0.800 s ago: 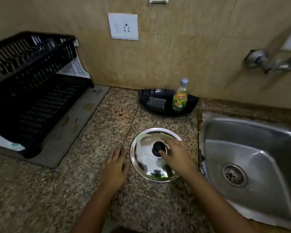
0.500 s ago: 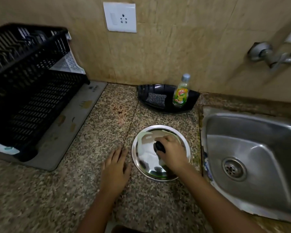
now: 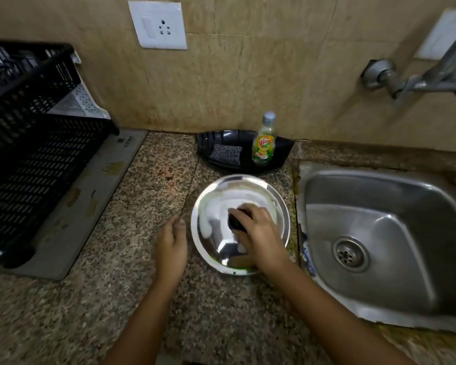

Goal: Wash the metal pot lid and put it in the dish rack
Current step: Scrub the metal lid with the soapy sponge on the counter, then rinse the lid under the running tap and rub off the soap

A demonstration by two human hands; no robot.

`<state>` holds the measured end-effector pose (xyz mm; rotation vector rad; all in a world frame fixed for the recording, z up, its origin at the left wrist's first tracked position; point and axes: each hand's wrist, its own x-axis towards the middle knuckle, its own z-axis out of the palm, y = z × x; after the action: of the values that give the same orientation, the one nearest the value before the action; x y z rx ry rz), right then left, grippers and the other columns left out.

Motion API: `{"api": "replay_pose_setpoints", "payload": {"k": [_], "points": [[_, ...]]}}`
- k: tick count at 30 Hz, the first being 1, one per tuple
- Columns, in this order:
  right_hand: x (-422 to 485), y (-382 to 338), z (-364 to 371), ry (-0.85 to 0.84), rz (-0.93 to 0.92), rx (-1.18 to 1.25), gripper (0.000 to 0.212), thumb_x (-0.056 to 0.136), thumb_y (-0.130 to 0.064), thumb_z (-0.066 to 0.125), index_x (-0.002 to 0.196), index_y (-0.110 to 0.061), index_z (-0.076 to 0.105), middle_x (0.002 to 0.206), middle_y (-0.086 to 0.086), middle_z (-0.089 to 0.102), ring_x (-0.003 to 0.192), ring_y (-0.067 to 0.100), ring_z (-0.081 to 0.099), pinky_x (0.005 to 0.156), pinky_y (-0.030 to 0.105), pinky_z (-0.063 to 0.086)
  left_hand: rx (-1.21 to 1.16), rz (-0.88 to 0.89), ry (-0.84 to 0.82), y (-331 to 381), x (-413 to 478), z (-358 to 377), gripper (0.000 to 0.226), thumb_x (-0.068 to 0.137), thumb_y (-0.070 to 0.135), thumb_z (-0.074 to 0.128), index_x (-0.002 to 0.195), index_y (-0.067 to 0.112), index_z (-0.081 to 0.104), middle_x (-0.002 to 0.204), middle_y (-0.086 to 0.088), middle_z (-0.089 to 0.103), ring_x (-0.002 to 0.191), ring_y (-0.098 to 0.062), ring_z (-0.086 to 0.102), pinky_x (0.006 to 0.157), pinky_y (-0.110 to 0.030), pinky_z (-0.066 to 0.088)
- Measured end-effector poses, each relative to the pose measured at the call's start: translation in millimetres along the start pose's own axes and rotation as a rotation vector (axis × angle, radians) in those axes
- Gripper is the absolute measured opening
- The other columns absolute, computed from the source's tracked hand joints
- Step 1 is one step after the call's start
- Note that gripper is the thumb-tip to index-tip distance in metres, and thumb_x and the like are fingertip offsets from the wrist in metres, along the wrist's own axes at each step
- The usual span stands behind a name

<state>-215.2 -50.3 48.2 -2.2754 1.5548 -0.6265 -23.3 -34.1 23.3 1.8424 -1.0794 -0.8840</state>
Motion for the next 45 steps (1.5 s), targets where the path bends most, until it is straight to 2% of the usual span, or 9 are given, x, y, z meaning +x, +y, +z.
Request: {"api": "replay_pose_setpoints", "payload": {"k": [4,10,17,22,26,29,35,42,45], "points": [[3,6,-35,0.141,-0.053,0.074,0.048,0.079,-0.007,0.07,0.125,-0.018,0.062,0.122,0.009,0.059,0.11,0.03,0.053,0.091,0.037,0.046,-0.468,-0.301,-0.158,29,1,21,0.068,0.084,0.073,0.038,0.126,0.023,0.059,0.127,-0.004,0.063,0.114,-0.024,0.06,0.1,-0.045,0.046],[-27,64,-88,0.208,0.003,0.24,0.045,0.073,-0.012,0.074,0.116,-0.022,0.065,0.114,0.002,0.062,0.108,0.023,0.054,0.095,0.03,0.042,-0.722,-0.323,-0.179,90,-27,95,0.043,0.095,0.04,0.049,0.121,0.008,0.063,0.119,-0.016,0.066,0.109,-0.033,0.061,0.099,-0.048,0.047],[-98,188,-188,0.391,0.143,0.234,0.029,0.088,-0.026,0.065,0.117,-0.025,0.065,0.12,-0.007,0.058,0.115,0.011,0.045,0.096,0.01,0.031,-0.695,-0.275,-0.025,159,-95,227,0.027,0.1,0.023,0.043,0.08,0.016,0.061,0.075,-0.004,0.061,0.06,-0.013,0.059,0.042,-0.014,0.047],[-121,272,-238,0.444,0.24,0.275,0.023,0.089,-0.026,0.06,0.11,-0.022,0.069,0.111,-0.007,0.066,0.108,0.013,0.056,0.093,0.036,0.046,-0.701,-0.331,-0.018,181,-126,286,0.028,0.097,0.03,0.046,0.106,0.012,0.066,0.109,-0.014,0.068,0.103,-0.031,0.063,0.093,-0.042,0.052],[-112,309,-256,0.438,0.386,0.581,0.018,0.088,-0.012,0.063,0.104,-0.017,0.07,0.102,-0.004,0.07,0.096,0.013,0.066,0.086,0.038,0.053,-0.65,-0.294,-0.014,205,-130,309,0.025,0.1,0.025,0.04,0.092,0.018,0.063,0.09,-0.007,0.064,0.08,-0.023,0.06,0.076,-0.037,0.052],[-101,326,-271,0.429,0.494,0.768,0.018,0.091,-0.01,0.061,0.107,-0.006,0.068,0.097,0.004,0.071,0.082,0.008,0.067,0.07,0.019,0.054,-0.619,-0.286,-0.026,227,-128,320,0.032,0.099,0.032,0.04,0.103,0.011,0.064,0.09,-0.018,0.058,0.082,-0.031,0.055,0.082,-0.051,0.051],[-65,338,-296,0.542,0.588,0.868,0.017,0.096,-0.01,0.052,0.106,-0.008,0.065,0.103,0.011,0.067,0.078,0.008,0.059,0.067,0.013,0.049,-0.59,-0.177,-0.033,251,-106,334,0.034,0.1,0.03,0.04,0.076,0.014,0.057,0.075,-0.011,0.054,0.048,-0.011,0.056,0.046,-0.023,0.045],[18,328,-333,0.665,0.558,0.782,0.045,0.093,-0.031,0.059,0.13,-0.006,0.054,0.124,0.008,0.062,0.113,0.023,0.058,0.088,0.026,0.045,-0.593,-0.189,-0.041,265,-86,339,0.036,0.098,0.035,0.044,0.082,0.009,0.062,0.074,-0.009,0.059,0.065,-0.023,0.054,0.064,-0.032,0.046],[43,321,-339,0.65,0.476,0.689,0.03,0.09,-0.036,0.062,0.108,-0.012,0.066,0.099,0.004,0.069,0.099,0.023,0.064,0.08,0.032,0.046,-0.572,-0.198,-0.057,263,-82,340,0.035,0.098,0.036,0.044,0.084,0.011,0.063,0.08,-0.011,0.062,0.074,-0.027,0.057,0.074,-0.037,0.047]]}}
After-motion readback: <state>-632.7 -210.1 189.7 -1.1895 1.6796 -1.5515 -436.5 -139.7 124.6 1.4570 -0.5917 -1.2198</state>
